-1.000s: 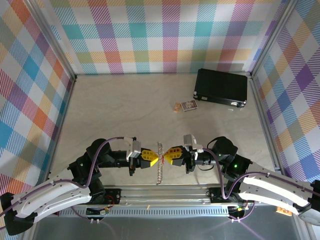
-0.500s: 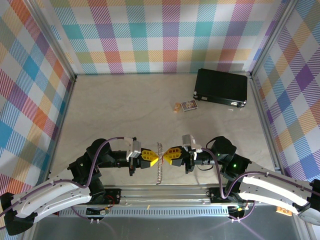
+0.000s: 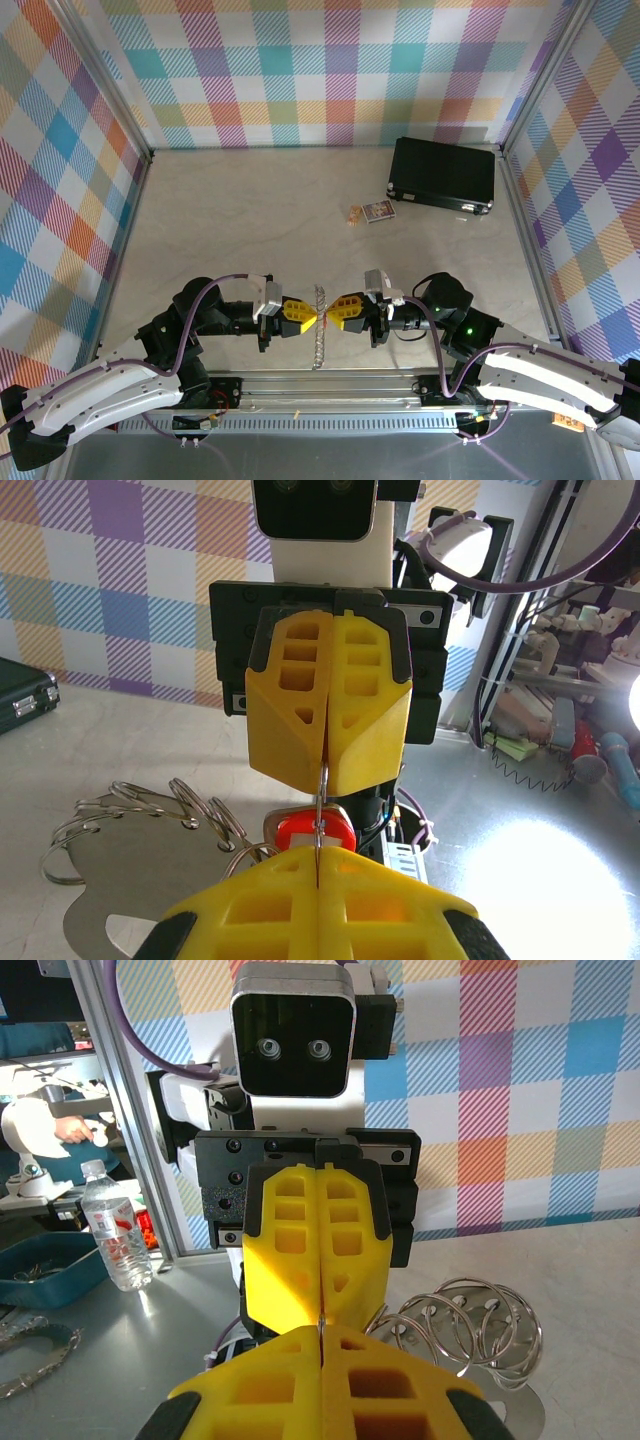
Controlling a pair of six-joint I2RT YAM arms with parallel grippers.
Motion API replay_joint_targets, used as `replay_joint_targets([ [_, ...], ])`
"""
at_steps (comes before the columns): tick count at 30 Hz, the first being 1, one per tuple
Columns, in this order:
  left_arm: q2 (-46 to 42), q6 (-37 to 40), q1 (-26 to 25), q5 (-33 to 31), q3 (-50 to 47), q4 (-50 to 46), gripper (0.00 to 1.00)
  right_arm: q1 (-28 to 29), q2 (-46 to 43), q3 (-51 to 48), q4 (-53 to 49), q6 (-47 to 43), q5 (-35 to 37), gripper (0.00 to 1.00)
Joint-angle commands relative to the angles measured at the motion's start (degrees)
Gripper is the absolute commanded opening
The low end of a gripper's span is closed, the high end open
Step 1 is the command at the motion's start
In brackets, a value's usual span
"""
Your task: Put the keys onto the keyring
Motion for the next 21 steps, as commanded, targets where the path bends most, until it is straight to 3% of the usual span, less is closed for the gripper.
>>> replay_joint_targets([
  [1, -0.3, 0.9, -0.6, 1.0, 0.0, 3.2, 0.0, 0.4, 0.0, 0.8, 1.3, 0.5, -2.3, 0.0],
  [21, 0.0, 0.9, -0.6, 1.0, 0.1, 3.2, 0.0, 0.3, 0.6, 1.1, 1.1, 0.6, -3.6, 0.0],
])
